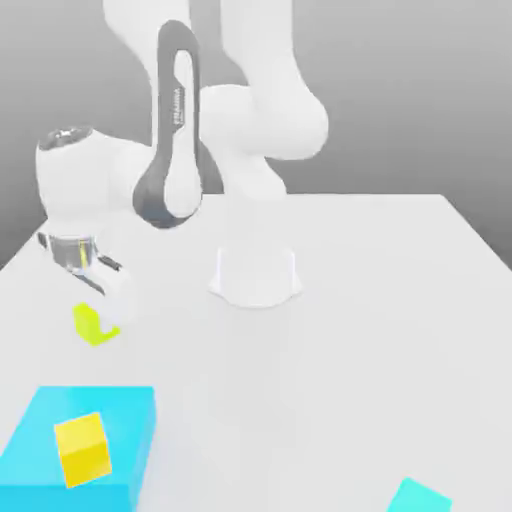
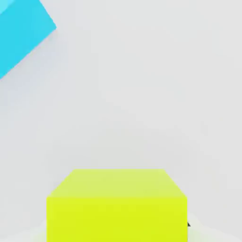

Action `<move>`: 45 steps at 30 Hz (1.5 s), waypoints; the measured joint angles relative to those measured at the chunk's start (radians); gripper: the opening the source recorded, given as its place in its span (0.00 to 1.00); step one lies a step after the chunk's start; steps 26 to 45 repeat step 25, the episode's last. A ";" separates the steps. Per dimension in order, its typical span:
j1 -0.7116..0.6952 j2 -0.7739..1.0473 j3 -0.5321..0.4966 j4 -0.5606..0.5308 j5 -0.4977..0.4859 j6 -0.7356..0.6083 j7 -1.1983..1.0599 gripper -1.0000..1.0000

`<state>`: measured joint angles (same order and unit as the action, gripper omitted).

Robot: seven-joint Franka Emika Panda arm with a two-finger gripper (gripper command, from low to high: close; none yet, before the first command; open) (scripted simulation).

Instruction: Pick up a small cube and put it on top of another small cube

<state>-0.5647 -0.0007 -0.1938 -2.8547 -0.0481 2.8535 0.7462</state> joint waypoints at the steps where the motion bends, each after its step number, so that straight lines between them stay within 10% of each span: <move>1: 0.004 0.012 0.040 0.031 -0.001 -0.019 0.001 0.00; 21: 0.608 0.409 0.449 0.642 -0.147 -0.253 0.099 0.00; 22: 0.617 0.430 0.442 0.646 -0.156 -0.237 0.105 1.00; 45: 0.617 0.430 0.442 0.646 -0.156 -0.237 0.105 1.00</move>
